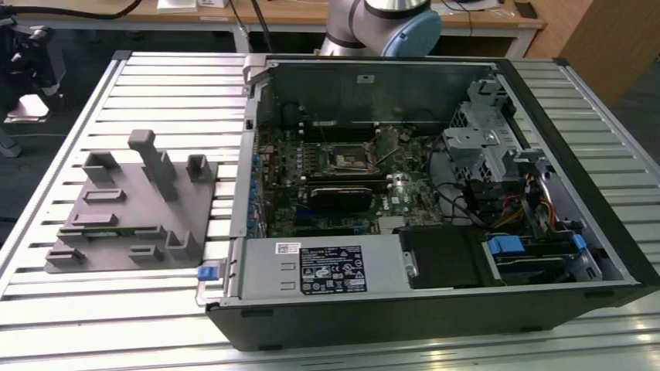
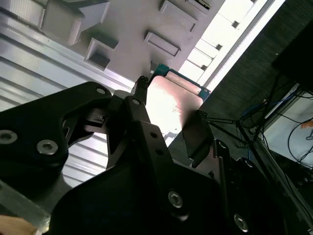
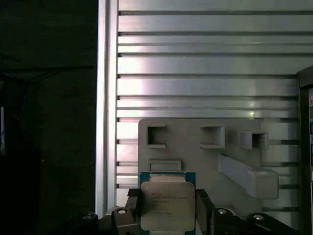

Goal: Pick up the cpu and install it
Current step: 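Pick up the cpu and move it towards the insertion slot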

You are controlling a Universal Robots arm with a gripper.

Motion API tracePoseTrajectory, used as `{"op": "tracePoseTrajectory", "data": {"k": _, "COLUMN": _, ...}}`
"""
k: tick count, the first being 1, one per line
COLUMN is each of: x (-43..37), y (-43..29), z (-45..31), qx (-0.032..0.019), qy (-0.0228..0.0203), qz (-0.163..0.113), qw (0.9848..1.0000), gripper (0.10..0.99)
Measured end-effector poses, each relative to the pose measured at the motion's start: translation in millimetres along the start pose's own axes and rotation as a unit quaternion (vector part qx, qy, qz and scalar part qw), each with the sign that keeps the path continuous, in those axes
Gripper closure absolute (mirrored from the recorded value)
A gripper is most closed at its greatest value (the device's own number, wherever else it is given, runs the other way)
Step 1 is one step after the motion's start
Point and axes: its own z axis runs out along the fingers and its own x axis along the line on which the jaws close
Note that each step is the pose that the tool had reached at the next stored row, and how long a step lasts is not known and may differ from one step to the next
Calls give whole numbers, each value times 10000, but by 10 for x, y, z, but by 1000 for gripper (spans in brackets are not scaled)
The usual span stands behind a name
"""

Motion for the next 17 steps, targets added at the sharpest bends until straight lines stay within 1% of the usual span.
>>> {"op": "tracePoseTrajectory", "data": {"k": 8, "x": 2, "y": 21, "z": -143, "qx": 0, "qy": 0, "qz": 0, "qw": 10000, "gripper": 545}}
{"op": "tracePoseTrajectory", "data": {"k": 10, "x": 0, "y": 23, "z": -144, "qx": -1, "qy": -2, "qz": 0, "qw": 10000, "gripper": 545}}
{"op": "tracePoseTrajectory", "data": {"k": 14, "x": -58, "y": 24, "z": -146, "qx": 0, "qy": -1, "qz": 0, "qw": 10000, "gripper": 545}}
{"op": "tracePoseTrajectory", "data": {"k": 17, "x": -60, "y": 24, "z": -145, "qx": -1, "qy": -1, "qz": 1, "qw": 10000, "gripper": 545}}
